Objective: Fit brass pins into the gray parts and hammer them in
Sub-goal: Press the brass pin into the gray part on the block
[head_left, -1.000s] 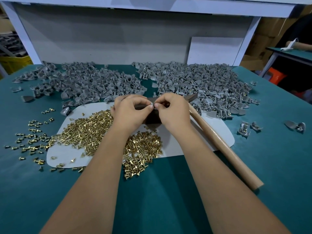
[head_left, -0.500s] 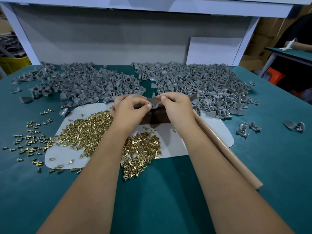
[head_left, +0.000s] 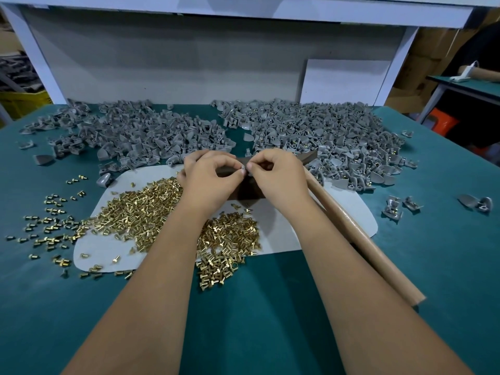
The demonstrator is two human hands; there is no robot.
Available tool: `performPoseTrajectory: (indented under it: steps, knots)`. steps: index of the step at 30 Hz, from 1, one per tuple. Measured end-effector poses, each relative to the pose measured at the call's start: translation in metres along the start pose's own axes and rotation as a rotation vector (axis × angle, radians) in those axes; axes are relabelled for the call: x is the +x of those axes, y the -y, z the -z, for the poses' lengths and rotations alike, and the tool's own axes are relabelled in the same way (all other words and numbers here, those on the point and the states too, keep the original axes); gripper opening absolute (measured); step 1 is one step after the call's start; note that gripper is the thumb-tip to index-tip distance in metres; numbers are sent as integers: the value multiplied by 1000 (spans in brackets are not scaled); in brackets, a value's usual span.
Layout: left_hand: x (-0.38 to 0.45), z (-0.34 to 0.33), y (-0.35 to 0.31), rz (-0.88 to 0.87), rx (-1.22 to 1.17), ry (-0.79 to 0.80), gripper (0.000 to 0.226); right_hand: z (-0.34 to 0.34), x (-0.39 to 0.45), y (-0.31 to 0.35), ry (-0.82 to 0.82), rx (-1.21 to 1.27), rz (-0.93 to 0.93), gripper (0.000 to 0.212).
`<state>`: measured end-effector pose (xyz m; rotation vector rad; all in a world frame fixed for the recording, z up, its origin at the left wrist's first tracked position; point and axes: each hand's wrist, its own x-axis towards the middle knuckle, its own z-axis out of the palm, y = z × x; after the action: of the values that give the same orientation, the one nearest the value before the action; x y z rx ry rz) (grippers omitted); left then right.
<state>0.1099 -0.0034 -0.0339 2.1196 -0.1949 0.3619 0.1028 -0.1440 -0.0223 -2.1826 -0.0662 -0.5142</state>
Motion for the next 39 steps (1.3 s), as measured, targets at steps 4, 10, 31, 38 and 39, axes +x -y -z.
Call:
performPoseTrajectory:
  steps: [4, 10, 31, 38, 39]
  knots:
    - [1, -1, 2, -7, -45, 18, 23, -6, 2, 1, -24, -81, 7, 20]
    - [-2, -2, 0, 5, 1, -11, 22, -9, -1, 2, -71, -109, 25, 19]
    - [0, -4, -3, 100, -32, 25, 15, 67, -22, -7, 92, -795, -359, 20]
    - [-4, -8, -6, 96, 107, -41, 12, 63, -38, -17, 39, -765, -345, 11]
    - [-4, -9, -7, 101, 132, -50, 12, 63, -38, -16, 4, -748, -340, 12]
